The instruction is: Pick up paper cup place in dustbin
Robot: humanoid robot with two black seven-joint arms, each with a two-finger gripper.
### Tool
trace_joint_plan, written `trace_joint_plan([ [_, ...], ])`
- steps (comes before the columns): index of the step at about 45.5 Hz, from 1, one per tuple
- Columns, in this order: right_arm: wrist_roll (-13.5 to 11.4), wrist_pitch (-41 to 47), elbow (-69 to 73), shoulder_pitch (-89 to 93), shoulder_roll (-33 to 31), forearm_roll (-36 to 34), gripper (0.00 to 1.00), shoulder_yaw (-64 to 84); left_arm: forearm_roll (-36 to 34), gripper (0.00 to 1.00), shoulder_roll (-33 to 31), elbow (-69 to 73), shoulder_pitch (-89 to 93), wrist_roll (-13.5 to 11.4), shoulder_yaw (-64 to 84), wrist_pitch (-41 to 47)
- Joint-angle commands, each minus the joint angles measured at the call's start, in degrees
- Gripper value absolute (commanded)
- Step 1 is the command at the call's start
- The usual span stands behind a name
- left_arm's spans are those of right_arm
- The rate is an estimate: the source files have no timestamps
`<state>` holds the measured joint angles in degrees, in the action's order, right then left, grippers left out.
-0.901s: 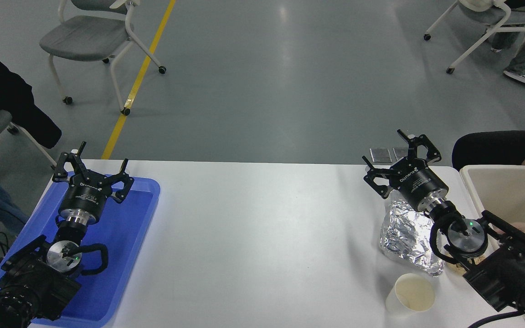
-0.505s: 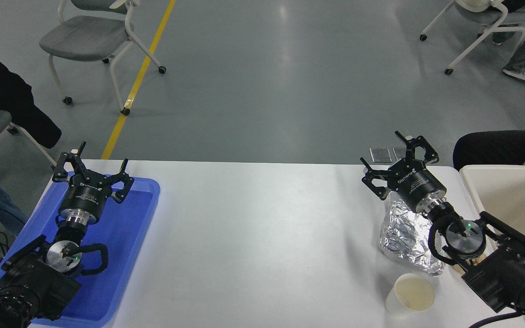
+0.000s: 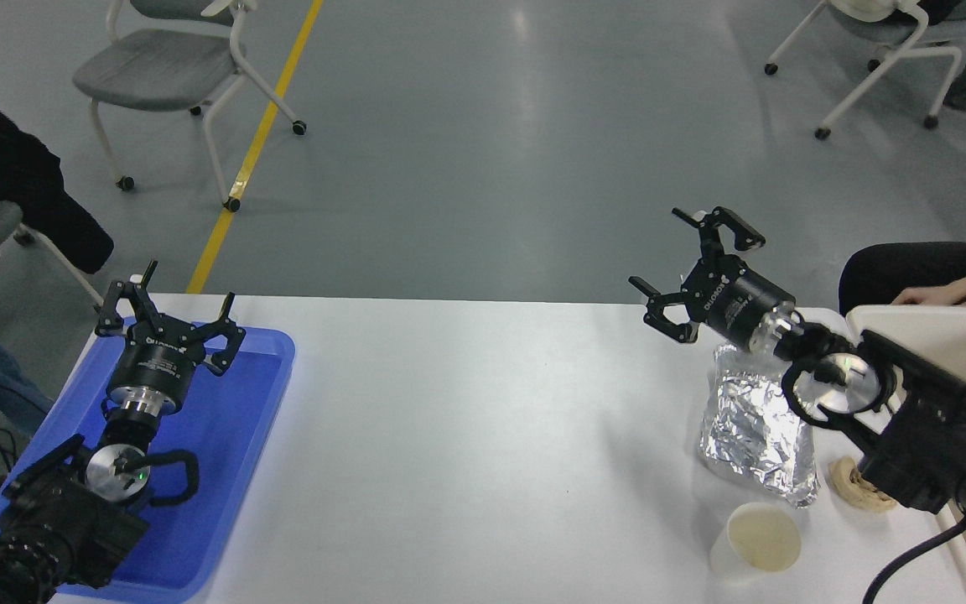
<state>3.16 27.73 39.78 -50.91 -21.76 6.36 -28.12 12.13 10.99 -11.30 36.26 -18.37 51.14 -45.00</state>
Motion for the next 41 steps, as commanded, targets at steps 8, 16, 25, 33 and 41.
trace_joint_plan([
  [8,-2.10,-0.22,1.44,-25.72,-4.43,8.14,1.00,39.78,0.00,1.00,0.00,-0.04,-0.05,0.00,0.01,0.00],
  [16,-2.02,2.77,7.15,-37.23,-4.43,11.48,1.00,59.56,0.00,1.00,0.08,-0.04,0.03,0.00,0.01,0.00],
  [25,-2.10,3.99,21.27,-51.71,-3.38,17.54,1.00,77.91,0.00,1.00,0.08,-0.04,0.03,0.00,0.01,0.00],
  [33,-2.02,6.28,31.84,-65.01,0.93,17.03,1.00,92.52,0.00,1.00,0.08,-0.04,0.03,0.00,0.01,0.00],
  [41,-1.67,7.60,43.36,-73.36,4.45,15.18,1.00,101.32,0.00,1.00,0.08,-0.04,-0.05,0.00,0.01,0.00],
])
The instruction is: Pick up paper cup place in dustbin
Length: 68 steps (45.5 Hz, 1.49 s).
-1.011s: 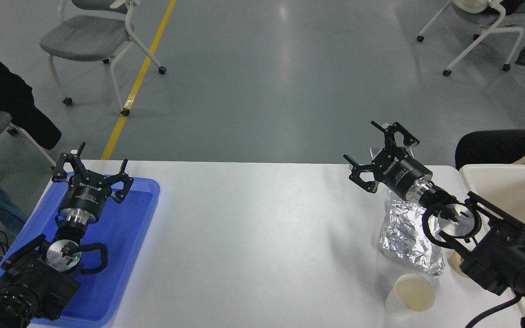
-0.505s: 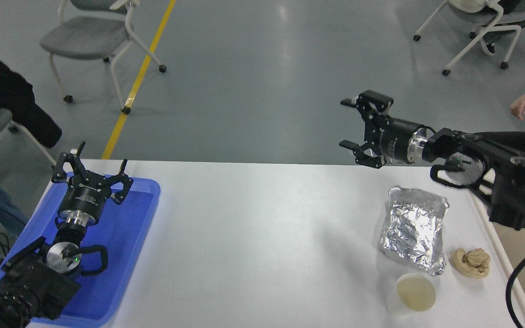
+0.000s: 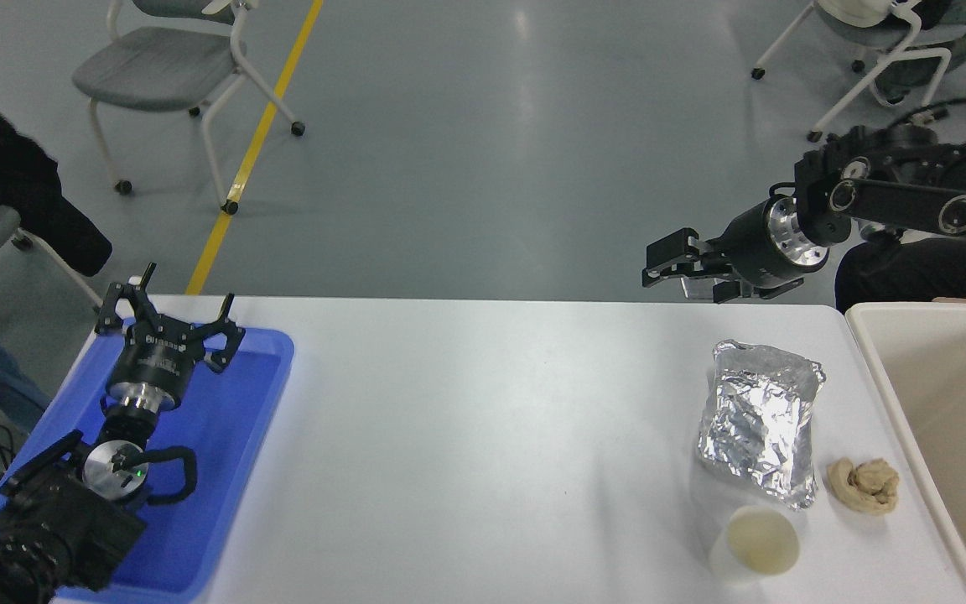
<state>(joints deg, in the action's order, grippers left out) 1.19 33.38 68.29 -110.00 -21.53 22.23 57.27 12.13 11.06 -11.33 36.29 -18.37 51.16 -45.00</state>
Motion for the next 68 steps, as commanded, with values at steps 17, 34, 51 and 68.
trace_joint_plan([
  [17,0.13,9.06,20.04,-24.21,5.53,-7.11,1.00,19.46,0.00,1.00,0.01,-0.01,-0.07,0.00,0.08,0.00],
  [34,0.21,11.62,20.82,-33.35,5.00,-7.99,1.00,19.37,0.00,1.00,0.01,-0.01,-0.07,-0.09,0.08,0.00],
  [51,-0.05,11.62,22.14,-34.06,4.39,-8.08,1.00,19.11,0.00,1.00,0.19,-0.01,-0.07,-0.09,-0.01,0.00],
  [68,-0.14,9.16,26.80,-24.31,-9.93,1.05,1.00,19.63,0.00,1.00,0.19,0.16,-0.16,-0.09,-0.01,0.00],
])
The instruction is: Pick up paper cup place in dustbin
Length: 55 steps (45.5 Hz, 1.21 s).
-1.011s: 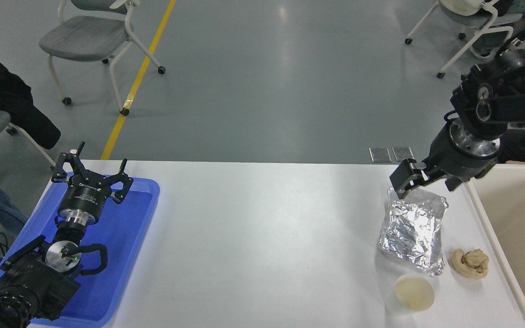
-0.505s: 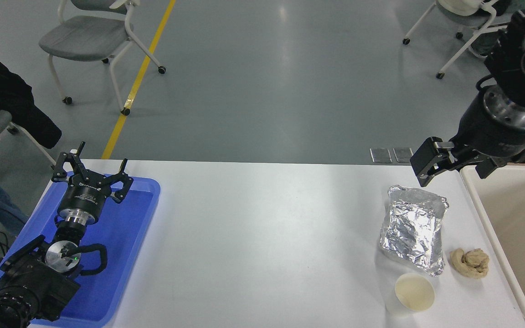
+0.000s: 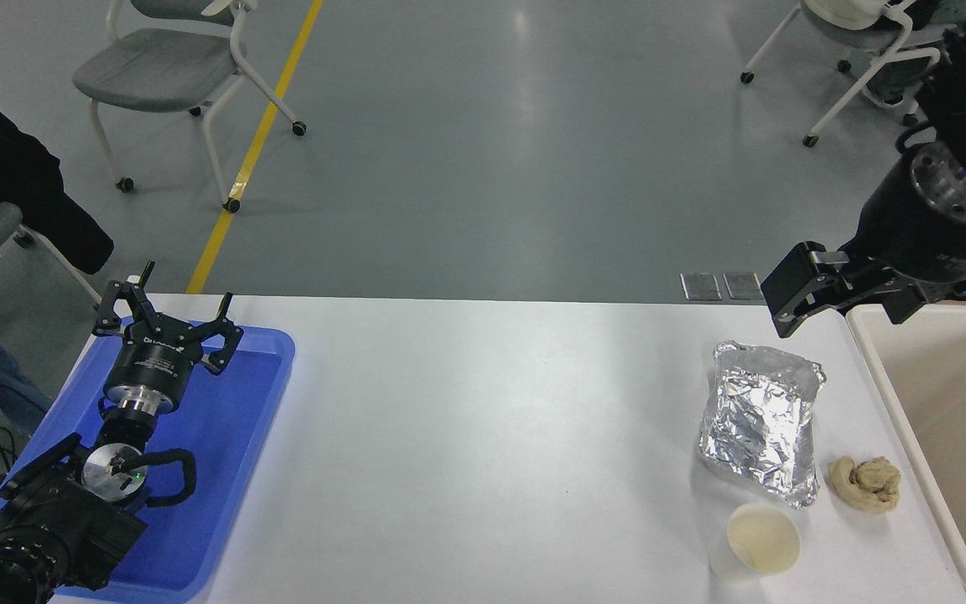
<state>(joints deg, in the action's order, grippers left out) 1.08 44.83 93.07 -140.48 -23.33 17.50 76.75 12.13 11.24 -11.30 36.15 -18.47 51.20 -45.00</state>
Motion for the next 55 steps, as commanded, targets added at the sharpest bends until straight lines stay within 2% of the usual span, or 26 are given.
trace_joint_plan([
  [1,-0.03,-2.90,1.94,7.05,-8.92,6.49,1.00,0.15,0.00,1.00,0.01,-0.03,-0.03,0.01,-0.05,0.00],
  [9,-0.03,-8.00,0.28,16.45,-12.62,10.10,1.00,-2.91,0.00,1.00,0.01,0.14,-0.03,0.01,-0.05,0.00],
  [18,-0.03,-10.20,-3.59,31.30,-17.71,19.23,1.00,-12.67,0.00,1.00,0.01,-0.03,-0.03,0.01,-0.05,0.00],
  [29,-0.03,-12.84,-7.63,45.98,-20.88,23.90,1.00,-22.95,0.00,1.00,0.01,-0.03,0.06,0.10,-0.05,0.00],
  [38,-0.03,-14.16,-12.03,56.18,-20.97,28.20,1.00,-30.25,0.00,1.00,0.01,-0.03,0.06,0.10,-0.05,0.00],
  [55,-0.12,-17.76,-15.89,64.98,-19.30,28.56,1.00,-36.58,0.00,1.00,-0.17,-0.03,0.15,0.10,-0.05,0.00],
])
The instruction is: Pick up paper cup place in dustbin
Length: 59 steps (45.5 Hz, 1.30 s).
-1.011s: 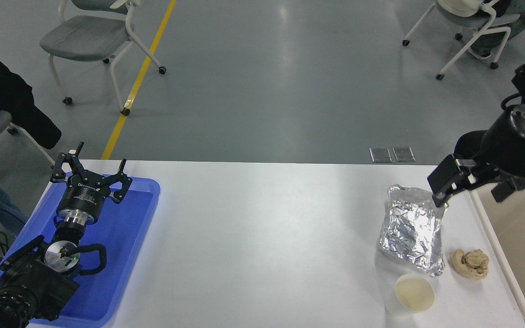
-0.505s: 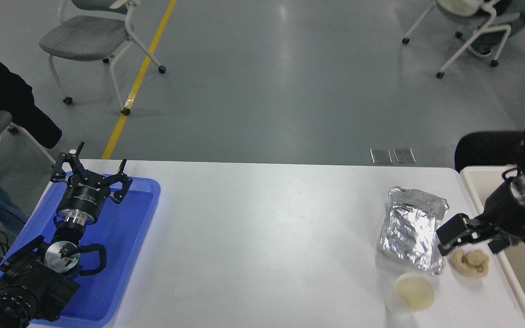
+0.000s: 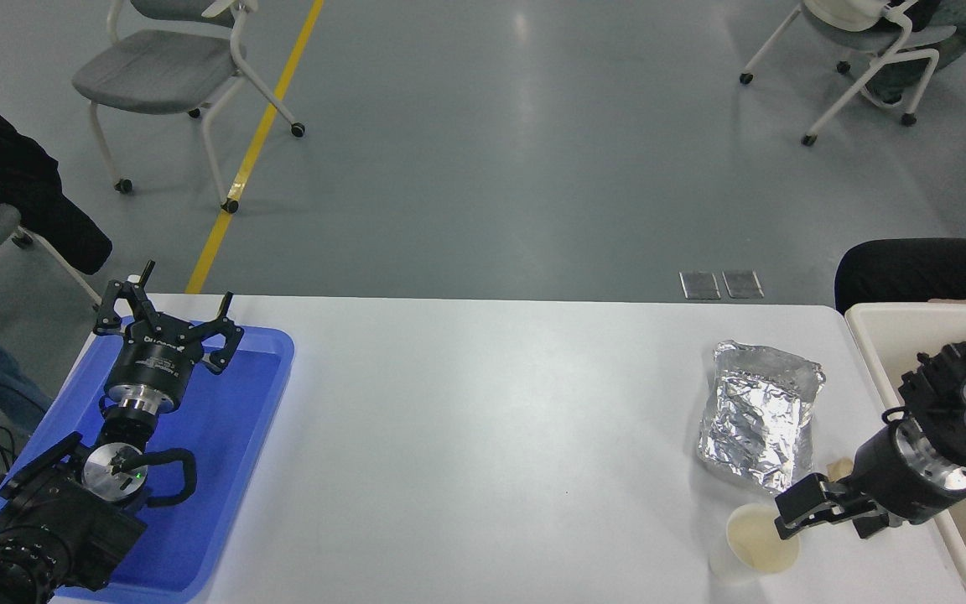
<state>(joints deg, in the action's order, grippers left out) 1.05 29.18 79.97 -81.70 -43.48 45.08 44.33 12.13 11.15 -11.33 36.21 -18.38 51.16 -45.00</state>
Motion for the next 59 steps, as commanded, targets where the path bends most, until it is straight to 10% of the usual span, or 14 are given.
trace_joint_plan([
  [1,-0.09,-2.29,-3.33,6.73,1.11,0.98,1.00,-4.34,0.00,1.00,-0.08,-0.01,0.09,0.01,-0.01,0.00],
  [8,-0.09,-3.43,-4.48,9.89,1.64,0.98,0.97,-6.10,0.00,1.00,-0.08,-0.01,0.09,0.01,-0.01,0.00],
  [22,0.35,-3.35,-5.27,10.42,1.73,2.03,0.00,-6.19,0.00,1.00,-0.08,-0.01,0.09,0.01,-0.01,0.00],
  [59,-0.09,3.16,3.51,-16.45,-2.31,-3.41,0.00,8.74,0.00,1.00,-0.08,-0.01,0.09,0.01,-0.01,0.00],
])
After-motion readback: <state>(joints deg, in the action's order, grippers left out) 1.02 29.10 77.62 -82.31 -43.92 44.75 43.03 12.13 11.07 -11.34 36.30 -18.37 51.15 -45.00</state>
